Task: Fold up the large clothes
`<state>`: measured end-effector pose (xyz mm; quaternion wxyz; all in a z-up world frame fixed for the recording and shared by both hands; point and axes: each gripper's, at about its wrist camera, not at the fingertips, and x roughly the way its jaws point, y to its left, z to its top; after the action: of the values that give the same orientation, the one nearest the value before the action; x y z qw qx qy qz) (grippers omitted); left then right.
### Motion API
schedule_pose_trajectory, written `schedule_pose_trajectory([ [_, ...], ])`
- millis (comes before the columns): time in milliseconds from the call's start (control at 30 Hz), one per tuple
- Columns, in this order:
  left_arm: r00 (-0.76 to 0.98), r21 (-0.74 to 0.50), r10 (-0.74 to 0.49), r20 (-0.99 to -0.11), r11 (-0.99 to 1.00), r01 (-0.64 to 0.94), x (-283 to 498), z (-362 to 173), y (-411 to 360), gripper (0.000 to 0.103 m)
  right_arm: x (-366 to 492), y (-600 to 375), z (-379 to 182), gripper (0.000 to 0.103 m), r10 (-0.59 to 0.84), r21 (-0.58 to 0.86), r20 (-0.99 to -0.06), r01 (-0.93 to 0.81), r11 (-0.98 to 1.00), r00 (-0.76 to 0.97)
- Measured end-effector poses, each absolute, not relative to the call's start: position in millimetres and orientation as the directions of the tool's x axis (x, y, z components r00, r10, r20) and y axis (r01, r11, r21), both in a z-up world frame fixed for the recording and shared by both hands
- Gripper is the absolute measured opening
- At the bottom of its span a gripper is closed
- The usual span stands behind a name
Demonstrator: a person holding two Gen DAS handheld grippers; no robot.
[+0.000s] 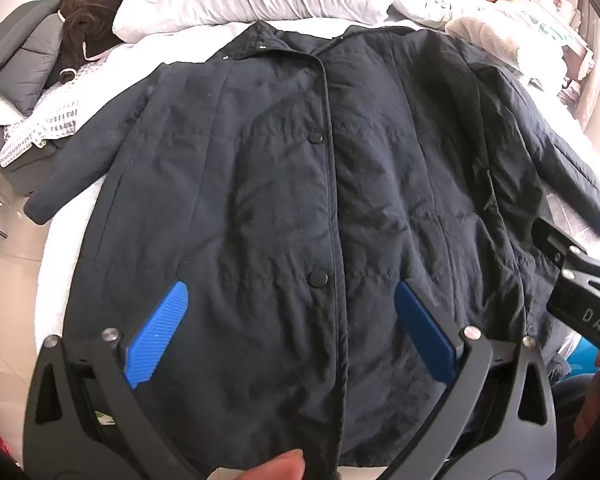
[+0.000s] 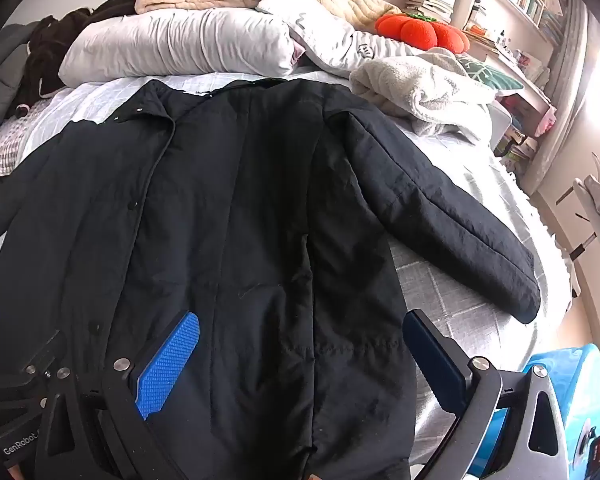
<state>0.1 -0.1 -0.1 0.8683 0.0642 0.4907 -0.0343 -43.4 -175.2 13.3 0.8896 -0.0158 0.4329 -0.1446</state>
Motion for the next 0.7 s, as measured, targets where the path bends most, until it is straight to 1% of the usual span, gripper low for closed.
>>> schedule_pose_trajectory([
  [700,0.522,0.068,-0.004,-0.853,0.991,0.119,-0.8,4.5,3.9,0.103,-41.7,-172.5,7.5,0.103,-0.268,-0.162,-0.775,0.23,0.96,0.572],
])
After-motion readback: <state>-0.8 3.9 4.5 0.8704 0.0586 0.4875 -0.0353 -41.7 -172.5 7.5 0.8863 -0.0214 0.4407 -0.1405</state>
